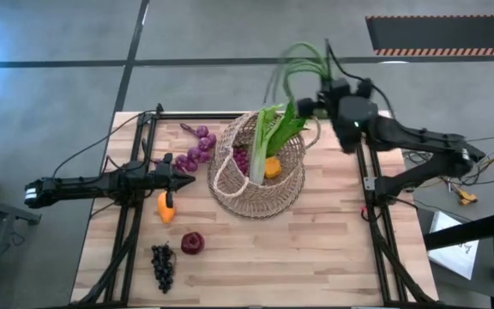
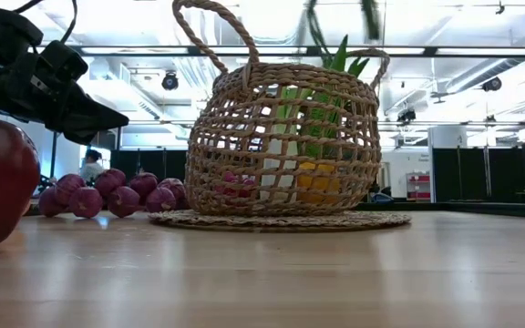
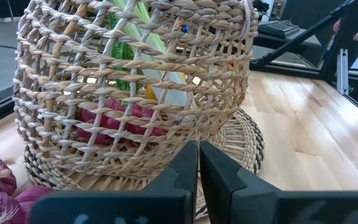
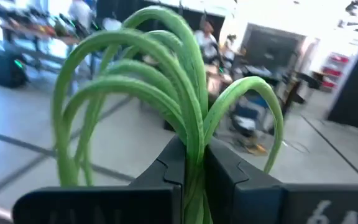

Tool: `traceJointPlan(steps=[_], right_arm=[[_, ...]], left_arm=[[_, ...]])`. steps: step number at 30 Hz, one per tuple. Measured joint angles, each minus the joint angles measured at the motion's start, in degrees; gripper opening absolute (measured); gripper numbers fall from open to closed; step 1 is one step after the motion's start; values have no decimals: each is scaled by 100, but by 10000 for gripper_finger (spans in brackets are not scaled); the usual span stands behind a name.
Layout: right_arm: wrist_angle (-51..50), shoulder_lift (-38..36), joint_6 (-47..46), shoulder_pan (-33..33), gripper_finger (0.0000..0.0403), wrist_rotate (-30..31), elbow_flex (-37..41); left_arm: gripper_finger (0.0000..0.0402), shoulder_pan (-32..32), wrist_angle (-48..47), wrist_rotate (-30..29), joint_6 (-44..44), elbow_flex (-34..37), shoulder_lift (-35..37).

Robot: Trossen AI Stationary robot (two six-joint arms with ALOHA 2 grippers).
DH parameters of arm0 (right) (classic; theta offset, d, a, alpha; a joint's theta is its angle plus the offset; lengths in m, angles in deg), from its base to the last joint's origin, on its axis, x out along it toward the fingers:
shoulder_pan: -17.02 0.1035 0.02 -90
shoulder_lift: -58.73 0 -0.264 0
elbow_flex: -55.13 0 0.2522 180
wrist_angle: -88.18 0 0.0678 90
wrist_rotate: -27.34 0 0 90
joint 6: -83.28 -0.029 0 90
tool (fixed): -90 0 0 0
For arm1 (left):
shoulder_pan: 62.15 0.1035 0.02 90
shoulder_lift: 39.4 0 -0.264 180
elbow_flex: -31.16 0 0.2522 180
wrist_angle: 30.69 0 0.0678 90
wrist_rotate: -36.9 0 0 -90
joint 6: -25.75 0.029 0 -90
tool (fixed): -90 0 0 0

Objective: Build produce basket
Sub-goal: Put the string beans into the basket

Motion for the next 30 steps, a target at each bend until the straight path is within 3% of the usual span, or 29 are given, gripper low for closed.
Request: traceJointPlan(steps=[3, 7, 13, 19, 24, 30], right_arm=[[1071, 554, 836, -291, 22, -469, -307], [1102, 1375, 891, -686, 22, -1095, -965], [-422, 2799, -43, -1255, 22, -2349, -2676], [-2466, 4219, -764, -1601, 22, -2948, -5109], [-936, 4063, -417, -1551, 22, -3221, -4512], [-284, 3963, -564, -1561, 22, -3919, -4707]], left_arm=[[0, 0, -1, 1, 0, 0, 1], [0, 1, 0, -1, 0, 0, -1], [0, 2, -1, 0, 0, 0, -1], [0, 2, 1, 0, 0, 0, 0], [0, 1, -1, -4, 0, 0, -4], [0, 1, 4, -68, 0, 0, -8]])
